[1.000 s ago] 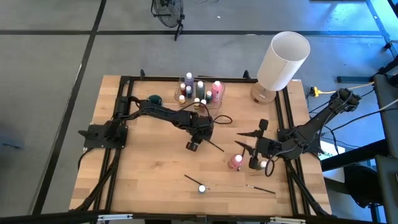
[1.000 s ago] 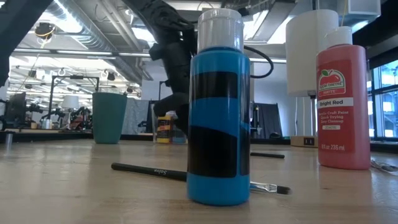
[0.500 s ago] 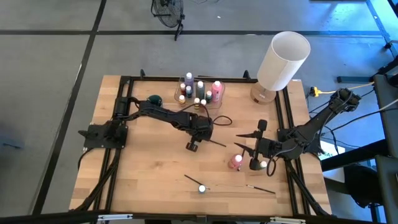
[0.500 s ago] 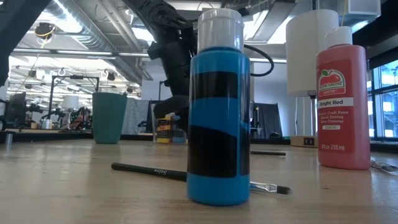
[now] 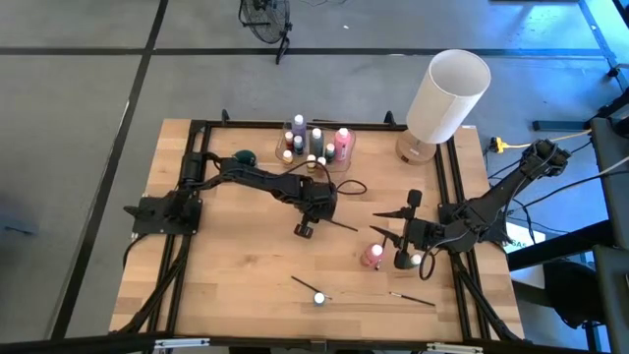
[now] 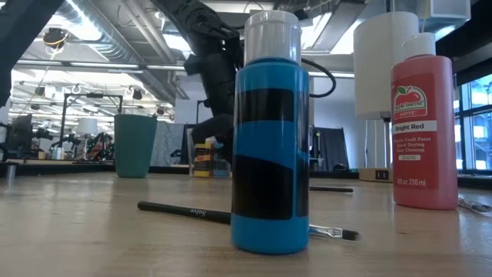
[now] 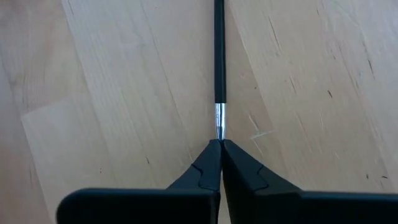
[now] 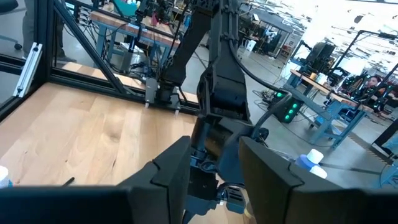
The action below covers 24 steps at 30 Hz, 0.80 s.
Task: Pick & Place Paint Supplies
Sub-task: Put the silver paint brush into the green cup
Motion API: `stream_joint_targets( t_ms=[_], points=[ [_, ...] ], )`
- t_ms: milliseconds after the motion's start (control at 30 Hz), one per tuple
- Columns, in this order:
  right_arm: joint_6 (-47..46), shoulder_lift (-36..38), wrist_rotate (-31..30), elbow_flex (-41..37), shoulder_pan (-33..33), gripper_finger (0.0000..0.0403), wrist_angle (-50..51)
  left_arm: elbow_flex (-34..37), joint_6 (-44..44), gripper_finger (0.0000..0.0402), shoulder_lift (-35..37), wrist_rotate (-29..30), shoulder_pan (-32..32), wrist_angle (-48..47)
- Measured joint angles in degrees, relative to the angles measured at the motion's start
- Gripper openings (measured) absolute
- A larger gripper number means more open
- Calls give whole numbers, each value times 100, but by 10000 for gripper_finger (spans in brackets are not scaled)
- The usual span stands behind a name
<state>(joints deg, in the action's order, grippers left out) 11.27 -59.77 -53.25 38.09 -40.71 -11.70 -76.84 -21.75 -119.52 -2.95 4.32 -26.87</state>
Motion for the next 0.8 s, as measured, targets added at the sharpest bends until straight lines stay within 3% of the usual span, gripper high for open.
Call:
stream_joint_targets(
  t_ms=[800],
  points=[
    [-33,0,-7,0,0,140,123,-4,-43,1,292,28,-172,29]
  ],
)
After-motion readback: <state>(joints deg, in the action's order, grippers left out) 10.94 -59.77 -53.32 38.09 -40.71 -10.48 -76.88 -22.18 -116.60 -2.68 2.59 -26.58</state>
